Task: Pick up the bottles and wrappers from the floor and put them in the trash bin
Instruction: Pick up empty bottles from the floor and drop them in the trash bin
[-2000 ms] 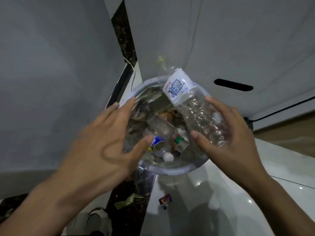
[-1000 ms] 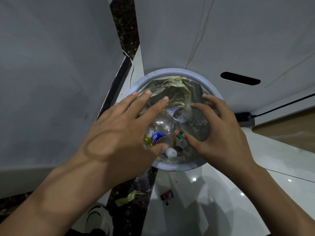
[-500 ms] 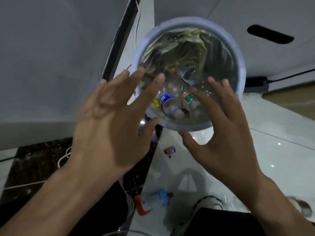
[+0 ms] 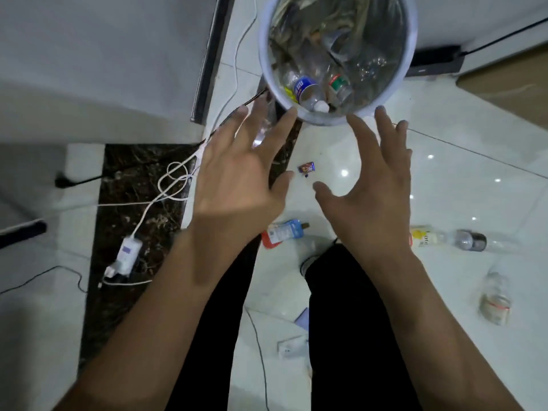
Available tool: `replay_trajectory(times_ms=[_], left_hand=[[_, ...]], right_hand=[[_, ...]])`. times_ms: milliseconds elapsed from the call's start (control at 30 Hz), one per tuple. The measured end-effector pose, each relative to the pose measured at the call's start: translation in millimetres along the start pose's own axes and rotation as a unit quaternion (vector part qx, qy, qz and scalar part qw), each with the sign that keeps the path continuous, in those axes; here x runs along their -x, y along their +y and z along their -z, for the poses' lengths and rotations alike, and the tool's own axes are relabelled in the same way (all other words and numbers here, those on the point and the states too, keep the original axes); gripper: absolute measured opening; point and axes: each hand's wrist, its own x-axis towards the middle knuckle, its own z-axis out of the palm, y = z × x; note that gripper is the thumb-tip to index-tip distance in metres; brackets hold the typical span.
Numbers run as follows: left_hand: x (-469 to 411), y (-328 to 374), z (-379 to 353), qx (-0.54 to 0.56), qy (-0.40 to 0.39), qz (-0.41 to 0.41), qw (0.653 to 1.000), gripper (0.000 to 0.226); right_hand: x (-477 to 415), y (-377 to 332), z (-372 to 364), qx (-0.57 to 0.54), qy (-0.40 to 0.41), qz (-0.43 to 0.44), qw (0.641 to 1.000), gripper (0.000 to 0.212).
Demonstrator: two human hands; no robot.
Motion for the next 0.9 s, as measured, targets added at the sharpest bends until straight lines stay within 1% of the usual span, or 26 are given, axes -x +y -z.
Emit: replay_trajectory(times_ms=[67,133,200,300,333,400,467,533,600,700,800,900], left_hand=[[29,22,40,0.02,-0.018,0.012,1.0,0.072],[54,47,89,0.033,-0.021,0.001,0.999,0.068],[78,74,141,0.022,-0.025,-0.023,0.999,0.065],[114,111,210,0.003,-0.056,-0.002,0.998,0.066],[125,124,233,-0.002,-0.055,-0.003,0.998,0.067],[144,155,277,-0.008,-0.027,-0.033,0.999,0.068],[164,191,315,-0.019,-0.015,-0.039,0.999,0.071],[178,228,343,-0.013,-0.009,-0.061,0.998,0.071],[187,259,366,-0.003,0.007,-0.103,0.995,0.07],[186,305,399,-0.022,0.005,-0.149,0.989,0.072],[182,335,427,-0.039,-0.001,-0.201,0.979,0.07],[176,346,448,-0.053,0.011,-0.273,0.96,0.07]], right_hand=[[27,-25,40,0.003,-0.013,0.001,1.0,0.087],[52,-50,88,0.009,-0.025,0.019,0.999,0.086],[75,-74,132,0.02,-0.039,0.041,0.998,0.083],[113,-110,197,0.017,-0.04,0.079,0.996,0.078],[126,-123,219,0.014,-0.038,0.092,0.995,0.077],[152,-148,264,0.024,-0.033,0.12,0.992,0.075],[179,-166,309,0.036,-0.023,0.126,0.991,0.073],[205,-172,353,0.041,0.01,0.114,0.993,0.071],[224,-172,392,0.055,0.038,0.108,0.992,0.072],[240,-173,442,0.08,0.075,0.084,0.99,0.075],[255,-178,475,0.089,0.137,0.055,0.985,0.074],[271,-187,489,0.085,0.198,0.014,0.976,0.073]])
